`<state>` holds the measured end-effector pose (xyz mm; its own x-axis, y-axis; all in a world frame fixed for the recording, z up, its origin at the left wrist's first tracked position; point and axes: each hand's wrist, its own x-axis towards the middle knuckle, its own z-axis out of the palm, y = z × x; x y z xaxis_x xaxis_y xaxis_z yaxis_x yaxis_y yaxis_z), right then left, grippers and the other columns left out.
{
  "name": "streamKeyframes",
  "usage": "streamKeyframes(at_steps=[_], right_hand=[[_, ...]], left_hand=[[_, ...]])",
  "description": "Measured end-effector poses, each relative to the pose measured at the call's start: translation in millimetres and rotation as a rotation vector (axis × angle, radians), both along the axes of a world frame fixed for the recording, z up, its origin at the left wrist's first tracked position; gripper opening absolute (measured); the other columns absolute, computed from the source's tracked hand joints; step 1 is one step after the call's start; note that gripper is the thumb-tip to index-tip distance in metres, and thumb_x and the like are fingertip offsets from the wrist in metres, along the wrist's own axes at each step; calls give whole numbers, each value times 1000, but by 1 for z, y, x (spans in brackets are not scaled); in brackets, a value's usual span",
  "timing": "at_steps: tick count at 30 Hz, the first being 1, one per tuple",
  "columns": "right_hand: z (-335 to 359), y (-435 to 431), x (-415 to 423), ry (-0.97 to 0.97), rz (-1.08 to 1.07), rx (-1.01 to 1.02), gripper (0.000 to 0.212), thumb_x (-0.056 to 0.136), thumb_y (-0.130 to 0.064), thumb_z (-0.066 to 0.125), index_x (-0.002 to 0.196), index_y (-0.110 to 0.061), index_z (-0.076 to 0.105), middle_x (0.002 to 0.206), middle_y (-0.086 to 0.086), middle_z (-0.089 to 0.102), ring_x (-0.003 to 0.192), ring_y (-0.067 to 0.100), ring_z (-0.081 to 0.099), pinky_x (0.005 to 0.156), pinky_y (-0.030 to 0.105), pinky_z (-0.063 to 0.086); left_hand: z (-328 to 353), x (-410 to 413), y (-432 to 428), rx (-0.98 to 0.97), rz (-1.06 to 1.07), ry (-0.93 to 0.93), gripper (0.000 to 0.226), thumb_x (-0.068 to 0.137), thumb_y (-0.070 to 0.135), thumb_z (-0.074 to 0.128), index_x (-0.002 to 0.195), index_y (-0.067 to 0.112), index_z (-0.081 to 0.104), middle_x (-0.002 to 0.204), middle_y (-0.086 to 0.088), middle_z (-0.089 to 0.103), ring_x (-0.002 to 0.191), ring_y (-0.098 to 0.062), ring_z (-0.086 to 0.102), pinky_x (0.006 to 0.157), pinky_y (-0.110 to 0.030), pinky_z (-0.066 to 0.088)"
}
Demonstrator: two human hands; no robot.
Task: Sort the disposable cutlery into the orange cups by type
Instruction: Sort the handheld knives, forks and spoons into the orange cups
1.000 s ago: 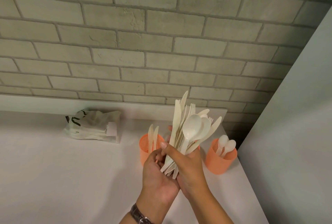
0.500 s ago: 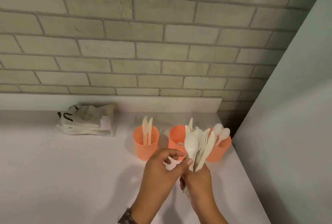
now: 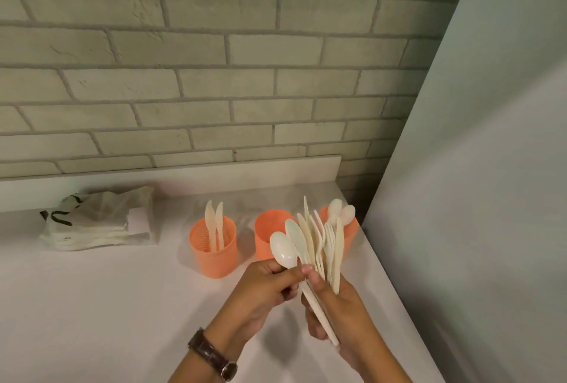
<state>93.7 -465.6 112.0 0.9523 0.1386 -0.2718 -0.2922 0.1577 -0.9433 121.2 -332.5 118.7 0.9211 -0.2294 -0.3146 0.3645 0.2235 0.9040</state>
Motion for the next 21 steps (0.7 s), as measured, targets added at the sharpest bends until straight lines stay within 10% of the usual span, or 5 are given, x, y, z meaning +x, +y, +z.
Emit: streamKeyframes(at_steps=[14,21], right_hand=[[-28,-59,7,-7,-355,-9,35,83,-38,57,67,-6,55,51,15,48,36,22,44,42,29,38],[-44,-81,16,77,-430,-34,14,90,-28,57,101,-20,55,47,7,45,33,19,40,40,24,35]], left_hand=[[22,34,-38,66,-77,-103,6,76,7,69,71,8,73,62,-1,65,55,-7,56,60,-15,53],[15,129,-58,282,286,-353,14,75,10,75,64,15,68,49,8,65,51,-2,59,59,-15,52]])
